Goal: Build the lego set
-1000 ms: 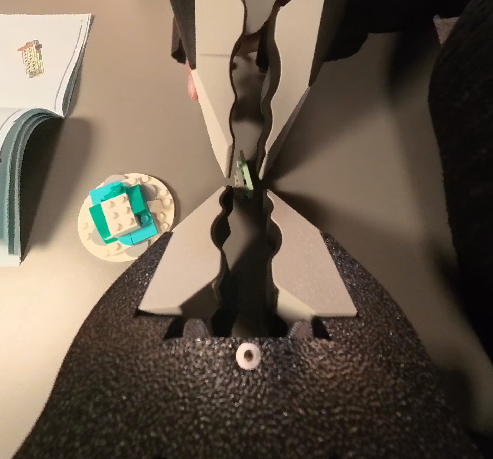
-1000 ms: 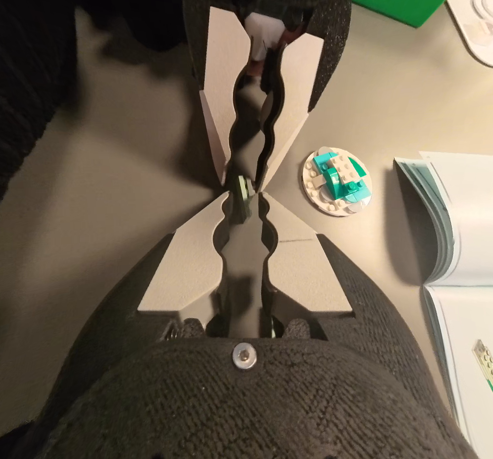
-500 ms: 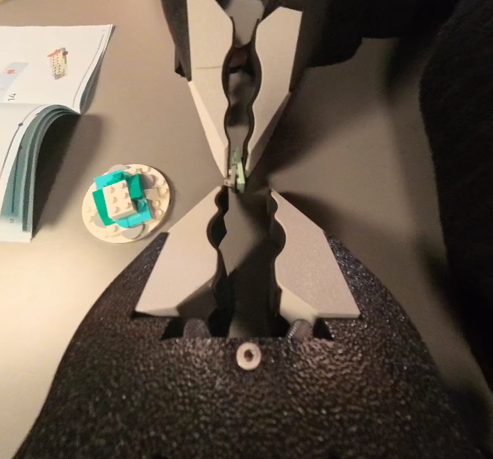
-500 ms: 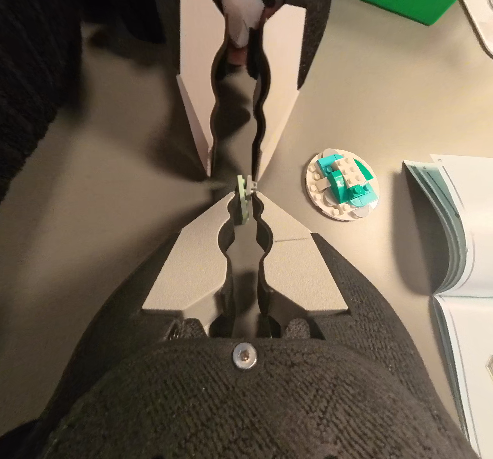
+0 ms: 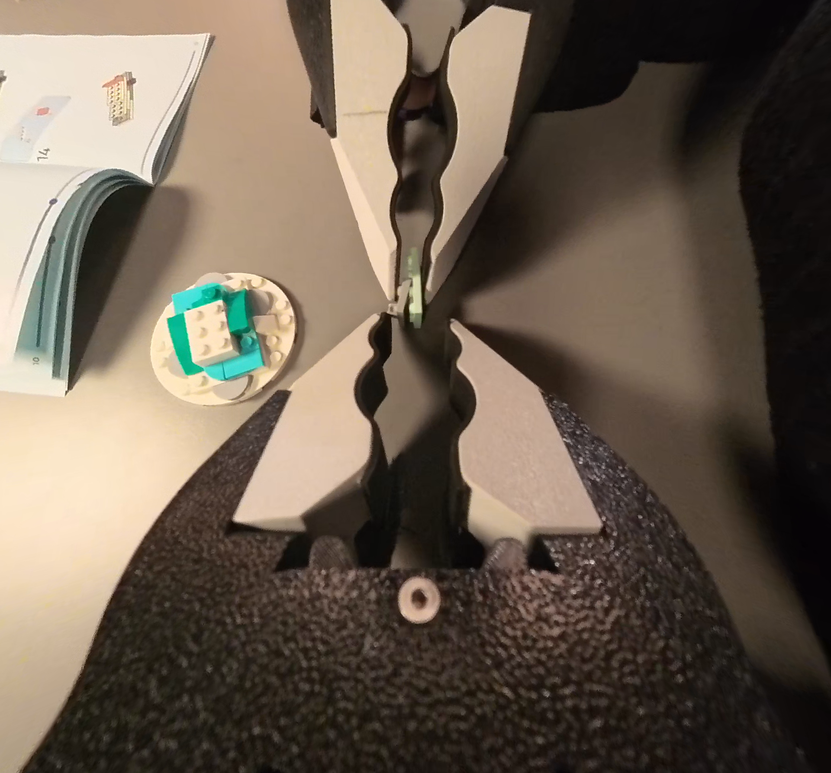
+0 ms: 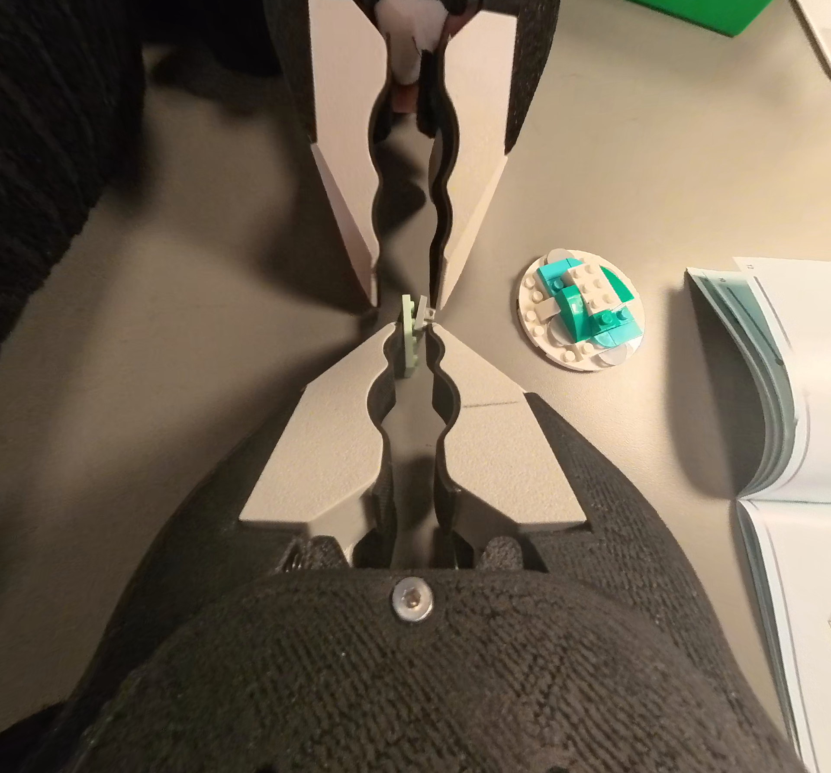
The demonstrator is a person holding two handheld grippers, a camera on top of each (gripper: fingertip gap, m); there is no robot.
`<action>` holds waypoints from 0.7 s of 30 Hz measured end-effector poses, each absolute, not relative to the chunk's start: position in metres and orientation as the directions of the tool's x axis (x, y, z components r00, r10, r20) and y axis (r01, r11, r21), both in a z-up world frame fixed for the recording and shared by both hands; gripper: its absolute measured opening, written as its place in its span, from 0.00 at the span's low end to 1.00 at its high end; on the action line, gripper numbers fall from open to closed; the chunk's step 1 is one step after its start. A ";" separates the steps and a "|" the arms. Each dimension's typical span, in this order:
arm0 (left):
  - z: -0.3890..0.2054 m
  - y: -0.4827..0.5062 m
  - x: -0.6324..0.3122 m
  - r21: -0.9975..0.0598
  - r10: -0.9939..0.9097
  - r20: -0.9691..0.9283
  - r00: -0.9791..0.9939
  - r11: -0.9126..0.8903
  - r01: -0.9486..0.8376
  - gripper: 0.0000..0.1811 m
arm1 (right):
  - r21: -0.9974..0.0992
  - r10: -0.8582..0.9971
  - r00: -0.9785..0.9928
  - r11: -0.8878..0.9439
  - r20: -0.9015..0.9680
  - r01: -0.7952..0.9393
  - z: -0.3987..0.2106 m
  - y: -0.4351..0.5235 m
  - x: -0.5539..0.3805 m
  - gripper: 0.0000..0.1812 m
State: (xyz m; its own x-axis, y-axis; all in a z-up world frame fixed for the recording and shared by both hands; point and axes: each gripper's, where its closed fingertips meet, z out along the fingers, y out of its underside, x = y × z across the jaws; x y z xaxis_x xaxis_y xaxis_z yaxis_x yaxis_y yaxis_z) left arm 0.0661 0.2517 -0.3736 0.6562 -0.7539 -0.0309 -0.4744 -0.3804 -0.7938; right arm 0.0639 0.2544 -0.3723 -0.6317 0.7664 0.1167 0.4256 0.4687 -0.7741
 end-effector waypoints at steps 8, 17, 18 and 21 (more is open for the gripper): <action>-0.374 0.253 0.065 -0.791 -0.737 -0.053 0.674 -0.381 -0.478 0.05 | -0.774 0.759 -0.643 0.468 0.105 0.426 -0.373 0.251 0.066 0.05; -0.370 0.249 0.065 -0.773 -0.748 -0.182 0.639 -0.293 -0.563 0.05 | -0.741 0.723 -0.645 0.569 0.246 0.355 -0.368 0.247 0.066 0.04; -0.365 0.250 0.064 -0.773 -0.739 -0.220 0.636 -0.266 -0.576 0.05 | -0.739 0.721 -0.635 0.582 0.278 0.339 -0.361 0.248 0.065 0.04; -0.342 0.252 0.062 -0.795 -0.710 -0.290 0.642 -0.195 -0.575 0.05 | -0.729 0.708 -0.614 0.617 0.349 0.296 -0.341 0.250 0.063 0.04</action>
State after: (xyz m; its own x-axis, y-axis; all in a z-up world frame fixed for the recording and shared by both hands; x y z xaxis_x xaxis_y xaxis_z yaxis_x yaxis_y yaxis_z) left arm 0.0622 0.2520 -0.3424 0.6417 -0.7099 -0.2903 -0.5750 -0.1949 -0.7946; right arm 0.0627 0.2496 -0.3405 -0.6140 0.7077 0.3495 0.2957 0.6168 -0.7294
